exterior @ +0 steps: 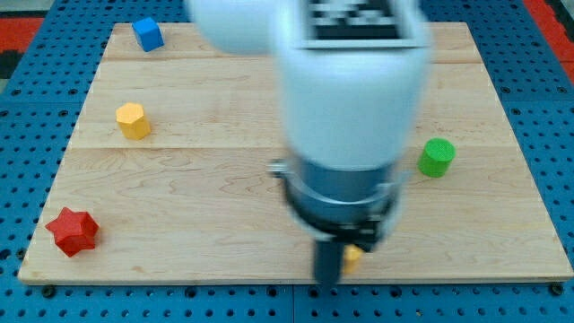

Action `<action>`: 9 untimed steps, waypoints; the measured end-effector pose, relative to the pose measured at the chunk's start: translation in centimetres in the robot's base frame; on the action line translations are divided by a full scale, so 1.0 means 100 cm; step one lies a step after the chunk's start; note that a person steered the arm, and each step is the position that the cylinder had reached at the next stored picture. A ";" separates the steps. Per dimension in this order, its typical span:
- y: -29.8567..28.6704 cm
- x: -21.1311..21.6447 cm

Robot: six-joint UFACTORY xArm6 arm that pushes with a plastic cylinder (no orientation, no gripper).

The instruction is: Push the yellow heart vertically below the green circle

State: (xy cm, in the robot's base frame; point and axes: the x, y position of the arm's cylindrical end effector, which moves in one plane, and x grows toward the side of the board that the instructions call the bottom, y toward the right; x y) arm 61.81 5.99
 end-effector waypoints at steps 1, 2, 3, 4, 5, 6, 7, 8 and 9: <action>0.043 -0.015; 0.044 -0.014; -0.008 -0.015; -0.030 -0.049; 0.021 -0.055; 0.073 -0.056; 0.060 -0.058; 0.048 -0.094; 0.089 -0.101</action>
State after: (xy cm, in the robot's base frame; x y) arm 51.71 14.91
